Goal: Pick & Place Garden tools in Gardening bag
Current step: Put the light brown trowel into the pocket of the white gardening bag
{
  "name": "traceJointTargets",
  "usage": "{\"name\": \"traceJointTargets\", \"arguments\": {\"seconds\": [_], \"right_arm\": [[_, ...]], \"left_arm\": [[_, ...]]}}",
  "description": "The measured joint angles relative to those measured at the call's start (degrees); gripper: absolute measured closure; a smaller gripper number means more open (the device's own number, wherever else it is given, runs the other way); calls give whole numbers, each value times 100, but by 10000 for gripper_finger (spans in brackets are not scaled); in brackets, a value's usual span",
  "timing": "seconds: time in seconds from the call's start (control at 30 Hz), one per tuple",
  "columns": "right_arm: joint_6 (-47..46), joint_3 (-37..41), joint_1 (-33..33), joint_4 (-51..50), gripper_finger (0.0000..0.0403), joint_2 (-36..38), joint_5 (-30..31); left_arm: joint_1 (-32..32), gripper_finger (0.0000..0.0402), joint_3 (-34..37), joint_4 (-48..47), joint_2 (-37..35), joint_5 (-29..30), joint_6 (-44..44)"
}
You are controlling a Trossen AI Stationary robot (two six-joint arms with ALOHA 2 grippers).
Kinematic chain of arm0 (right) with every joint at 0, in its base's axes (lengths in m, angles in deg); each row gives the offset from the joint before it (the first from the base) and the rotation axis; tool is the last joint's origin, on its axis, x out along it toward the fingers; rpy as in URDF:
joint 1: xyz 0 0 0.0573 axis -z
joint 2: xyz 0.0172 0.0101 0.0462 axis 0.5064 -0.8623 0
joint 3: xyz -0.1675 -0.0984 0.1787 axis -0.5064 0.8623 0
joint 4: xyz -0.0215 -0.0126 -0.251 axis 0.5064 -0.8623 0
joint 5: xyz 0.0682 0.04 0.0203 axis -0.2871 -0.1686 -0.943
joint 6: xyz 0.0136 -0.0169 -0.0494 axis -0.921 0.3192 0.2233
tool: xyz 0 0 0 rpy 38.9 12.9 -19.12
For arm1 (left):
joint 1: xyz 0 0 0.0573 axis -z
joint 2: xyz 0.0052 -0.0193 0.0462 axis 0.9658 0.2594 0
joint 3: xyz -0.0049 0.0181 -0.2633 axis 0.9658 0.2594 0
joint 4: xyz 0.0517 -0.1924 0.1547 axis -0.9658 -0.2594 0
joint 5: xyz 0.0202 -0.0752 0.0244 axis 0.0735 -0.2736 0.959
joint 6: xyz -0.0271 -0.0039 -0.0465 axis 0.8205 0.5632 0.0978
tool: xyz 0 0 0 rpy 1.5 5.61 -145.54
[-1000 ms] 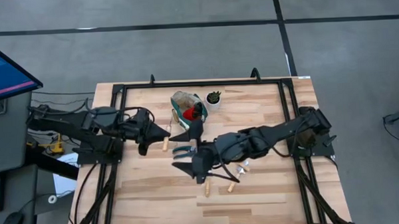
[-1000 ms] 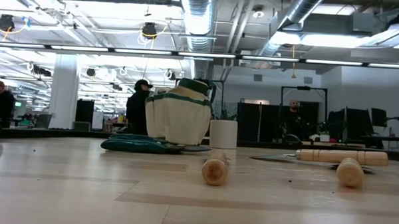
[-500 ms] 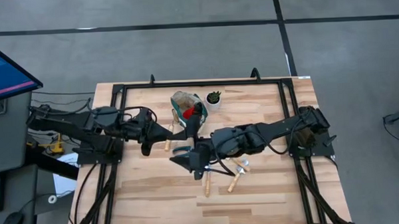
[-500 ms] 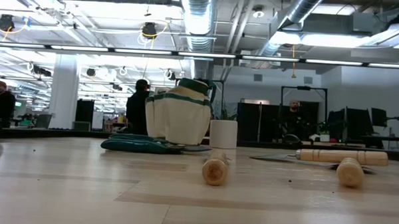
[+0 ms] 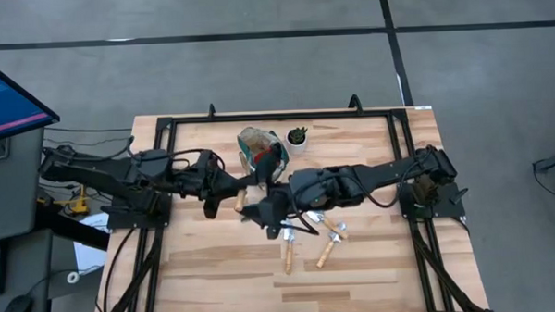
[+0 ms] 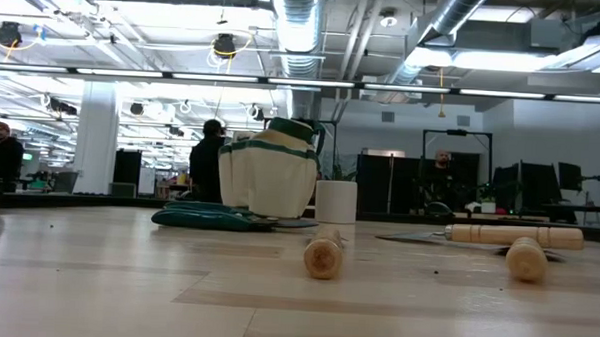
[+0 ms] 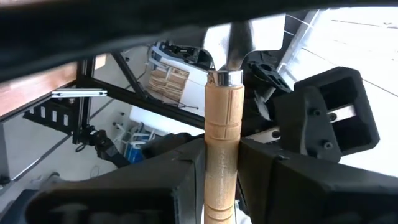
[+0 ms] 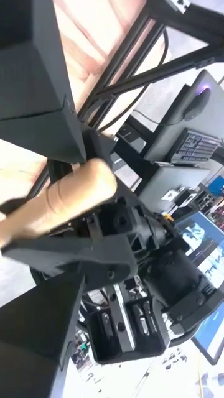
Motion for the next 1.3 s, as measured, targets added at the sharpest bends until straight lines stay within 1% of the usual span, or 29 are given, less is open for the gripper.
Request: {"name": "traceJointTargets", "arguments": {"seconds": [0.2,0.3,0.5,0.63,0.8,0.97,1.13,1.3], "right_arm": [[41,0,-7,2,135,0,7],[40,0,-7,-44,159,0,22],[37,0,26,-44,237,0,38],[40,-2,93,-98,289,2,30],[174,-13,96,-145,327,11,45],[110,-13,101,-135,333,13,68],[-113,-11,110,-182,338,73,53],[-371,12,161,-357,339,239,-139]], "left_arm": [[-196,349,4,68,17,1,-8],[-276,348,4,65,18,1,-20],[-357,348,4,103,18,-205,-45],[-359,348,4,83,21,-204,-7],[-361,347,13,53,34,-204,89],[-394,332,15,60,36,-219,-118],[-437,287,15,82,36,-265,-637],[-436,247,4,166,10,-296,-1098]]}}
